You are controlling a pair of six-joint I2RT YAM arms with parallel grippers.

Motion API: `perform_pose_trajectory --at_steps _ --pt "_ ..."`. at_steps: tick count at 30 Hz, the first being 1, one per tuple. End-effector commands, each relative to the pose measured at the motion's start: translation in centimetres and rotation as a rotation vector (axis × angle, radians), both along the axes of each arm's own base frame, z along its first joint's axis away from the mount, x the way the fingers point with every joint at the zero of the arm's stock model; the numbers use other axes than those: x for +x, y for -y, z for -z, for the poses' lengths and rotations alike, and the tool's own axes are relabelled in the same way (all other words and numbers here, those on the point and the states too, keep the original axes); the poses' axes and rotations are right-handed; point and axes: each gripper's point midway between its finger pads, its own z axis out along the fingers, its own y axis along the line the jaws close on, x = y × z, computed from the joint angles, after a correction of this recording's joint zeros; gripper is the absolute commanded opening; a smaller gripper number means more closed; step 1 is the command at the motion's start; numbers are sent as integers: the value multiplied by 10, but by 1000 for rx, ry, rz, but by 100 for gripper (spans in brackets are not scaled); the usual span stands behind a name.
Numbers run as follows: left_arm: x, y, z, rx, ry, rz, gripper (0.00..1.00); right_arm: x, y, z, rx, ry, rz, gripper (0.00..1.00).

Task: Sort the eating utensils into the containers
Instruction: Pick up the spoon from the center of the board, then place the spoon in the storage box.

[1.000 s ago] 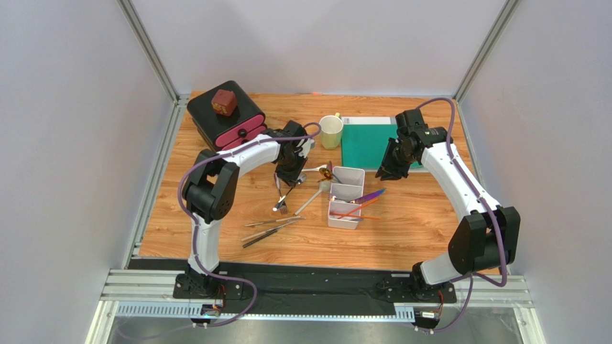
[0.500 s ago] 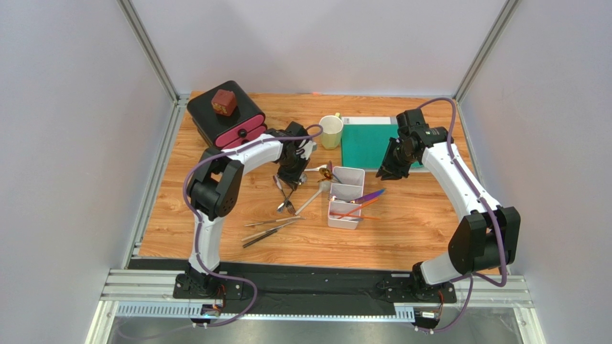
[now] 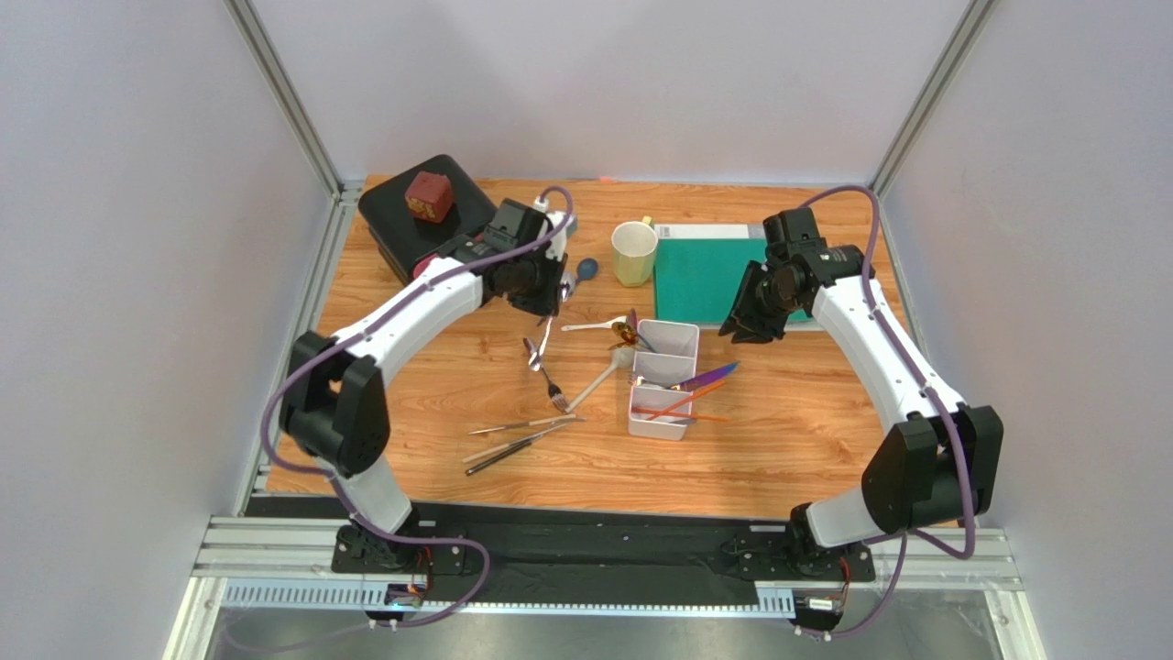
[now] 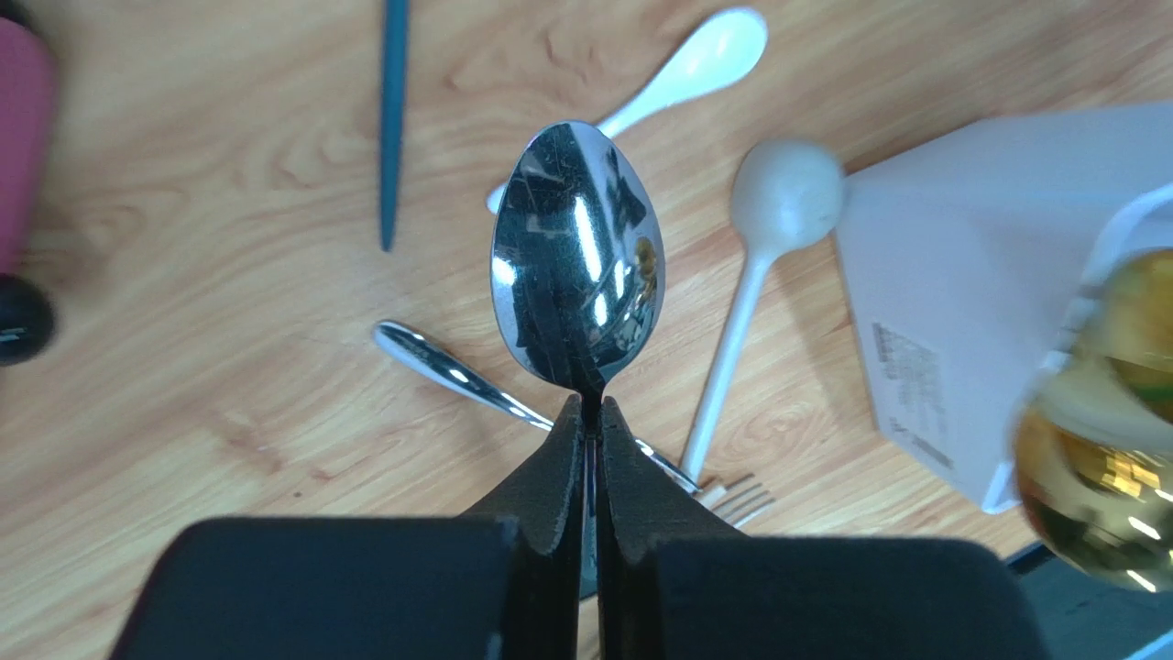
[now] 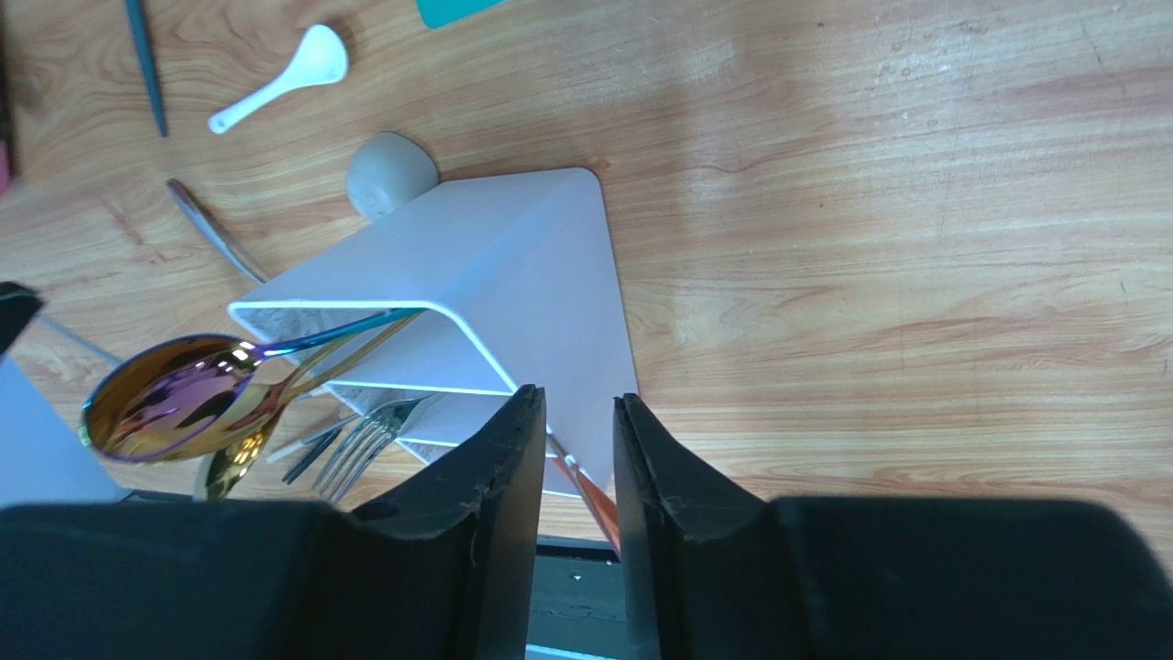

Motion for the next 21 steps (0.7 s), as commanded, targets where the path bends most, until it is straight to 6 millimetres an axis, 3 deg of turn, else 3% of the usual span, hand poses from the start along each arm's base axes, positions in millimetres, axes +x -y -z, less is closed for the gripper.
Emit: perform_pose_trajectory --at_steps 1,5,6,9,12,16,19,21 --pt "9 3 -76 -159 188 -33 0 13 -3 -47 55 192 12 32" --pt "7 10 -143 -317 336 -24 0 20 -6 -73 92 286 28 33" --pt "6 14 -168 -376 396 -8 0 22 -6 -78 102 304 30 33" --pt "4 26 -210 -515 464 4 0 29 -15 -99 159 366 17 34" --pt "-1 50 -228 -671 446 42 0 37 -31 -119 245 412 -26 36" --pt "-12 88 -228 -755 441 113 0 43 -50 -142 358 467 -90 40" --pt "-16 114 -234 -783 514 155 0 51 -54 -157 384 522 -96 40" --pt "-8 124 -229 -783 554 145 0 55 -56 -165 394 541 -99 40"
